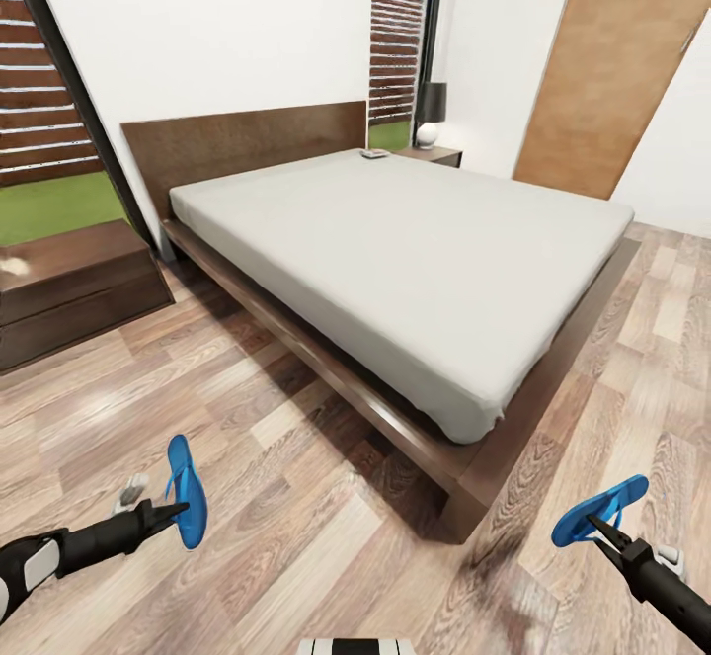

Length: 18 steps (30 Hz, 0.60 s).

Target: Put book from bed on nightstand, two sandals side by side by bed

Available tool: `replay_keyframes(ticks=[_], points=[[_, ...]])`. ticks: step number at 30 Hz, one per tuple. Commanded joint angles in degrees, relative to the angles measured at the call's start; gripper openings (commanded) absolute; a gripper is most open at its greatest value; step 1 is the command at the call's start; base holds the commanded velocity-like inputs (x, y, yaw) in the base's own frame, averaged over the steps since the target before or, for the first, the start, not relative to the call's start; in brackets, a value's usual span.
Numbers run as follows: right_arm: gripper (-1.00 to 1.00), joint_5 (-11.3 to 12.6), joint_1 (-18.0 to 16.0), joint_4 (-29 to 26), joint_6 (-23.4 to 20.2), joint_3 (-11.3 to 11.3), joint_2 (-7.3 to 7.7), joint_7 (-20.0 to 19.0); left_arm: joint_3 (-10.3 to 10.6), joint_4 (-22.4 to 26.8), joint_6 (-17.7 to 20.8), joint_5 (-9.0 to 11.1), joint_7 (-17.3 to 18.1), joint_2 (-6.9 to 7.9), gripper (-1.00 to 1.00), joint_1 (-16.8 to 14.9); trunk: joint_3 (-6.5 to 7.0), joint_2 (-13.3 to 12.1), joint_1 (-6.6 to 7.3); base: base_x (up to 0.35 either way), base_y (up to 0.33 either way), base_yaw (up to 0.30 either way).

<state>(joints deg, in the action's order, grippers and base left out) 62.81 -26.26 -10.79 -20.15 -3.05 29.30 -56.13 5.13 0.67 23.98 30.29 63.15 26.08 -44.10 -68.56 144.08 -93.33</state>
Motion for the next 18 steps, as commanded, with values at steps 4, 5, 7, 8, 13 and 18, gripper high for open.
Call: replay_keyframes(ticks=[4,5,7,8,13,18], points=[[-1.00,0.03,-0.02,0.06,-0.74,-0.40,-0.03,-0.07,0.45,-0.04,0.37,2.68,4.43,0.16,-1.00,0.87,0.85,-0.04,0.11,0.000,0.000,0.000],[-1.00,0.03,-0.02,0.06,-0.76,-0.41,-0.03,-0.04,0.44,-0.05,0.35,2.80,4.77,0.18,-1.00,0.96,1.07,-0.05,0.14,0.000,0.000,0.000],[-1.00,-0.02,-0.02,0.07,-0.82,-0.45,-0.06,0.15,0.42,-0.05,0.35,3.09,5.91,0.43,-1.00,1.23,1.51,-0.08,0.19,0.000,0.000,0.000],[-1.00,-0.03,-0.02,0.07,-0.83,-0.45,-0.11,0.26,0.42,-0.05,0.35,3.13,6.25,0.52,-1.00,1.32,1.73,-0.09,0.22,0.000,0.000,0.000],[-1.00,0.02,-0.02,0.06,-0.81,-0.32,-1.02,1.92,0.41,-0.06,-1.23,3.15,13.43,1.37,-1.00,1.84,2.84,-0.16,0.34,0.000,0.000,0.000],[-1.00,0.03,-0.03,0.05,-0.65,-0.30,-1.81,2.30,0.54,-0.06,-3.06,3.07,14.68,1.45,-1.00,1.89,3.95,-0.23,0.47,0.000,0.000,0.000]])
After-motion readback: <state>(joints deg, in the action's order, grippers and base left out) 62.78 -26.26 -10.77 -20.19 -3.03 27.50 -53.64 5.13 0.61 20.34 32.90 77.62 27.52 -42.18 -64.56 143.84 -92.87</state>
